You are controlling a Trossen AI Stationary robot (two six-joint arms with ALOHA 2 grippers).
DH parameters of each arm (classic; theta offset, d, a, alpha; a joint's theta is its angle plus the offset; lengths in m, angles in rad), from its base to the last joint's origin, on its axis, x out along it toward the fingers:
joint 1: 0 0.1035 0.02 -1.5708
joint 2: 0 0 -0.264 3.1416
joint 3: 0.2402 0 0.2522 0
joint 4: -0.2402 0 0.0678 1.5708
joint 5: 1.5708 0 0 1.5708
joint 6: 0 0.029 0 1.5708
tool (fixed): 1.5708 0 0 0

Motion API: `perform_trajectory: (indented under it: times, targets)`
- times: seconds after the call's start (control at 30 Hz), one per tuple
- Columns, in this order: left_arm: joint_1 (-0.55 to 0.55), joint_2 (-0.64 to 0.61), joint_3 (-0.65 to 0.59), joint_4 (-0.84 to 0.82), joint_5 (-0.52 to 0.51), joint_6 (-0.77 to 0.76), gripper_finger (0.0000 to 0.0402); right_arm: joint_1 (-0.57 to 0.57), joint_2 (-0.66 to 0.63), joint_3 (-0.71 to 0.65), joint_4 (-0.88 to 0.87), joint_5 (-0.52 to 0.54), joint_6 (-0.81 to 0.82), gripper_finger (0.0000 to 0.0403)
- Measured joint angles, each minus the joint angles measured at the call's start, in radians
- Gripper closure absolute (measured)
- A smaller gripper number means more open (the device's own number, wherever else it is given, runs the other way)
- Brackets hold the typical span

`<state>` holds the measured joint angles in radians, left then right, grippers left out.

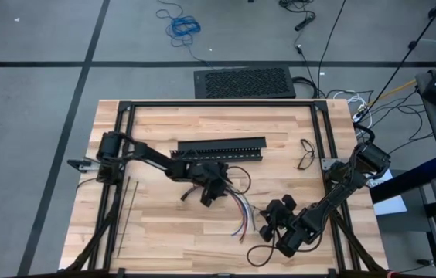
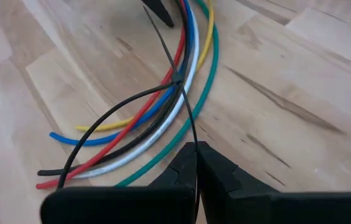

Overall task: Ziptie cables
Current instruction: Wrap the cable wire using a zip tie

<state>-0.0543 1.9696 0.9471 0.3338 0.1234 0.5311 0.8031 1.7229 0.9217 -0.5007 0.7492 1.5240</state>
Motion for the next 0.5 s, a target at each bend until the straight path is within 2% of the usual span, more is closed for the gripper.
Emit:
perform_trajectory:
  times: [0.2, 0.4, 0.5]
  targets:
    - [0.023, 0.088, 0.083, 0.0, 0.076, -0.01, 0.0155, 0.012, 0.0, 0.0, 0.0, -0.072, 0.036, 0.0403]
    - [0.037, 0.157, 0.145, -0.047, 0.172, -0.032, 0.0156, 0.032, -0.004, 0.001, -0.001, -0.101, 0.073, 0.0403]
    - [0.038, 0.191, 0.163, -0.058, 0.199, -0.036, 0.0174, 0.039, -0.008, 0.013, -0.019, -0.102, 0.084, 0.0403]
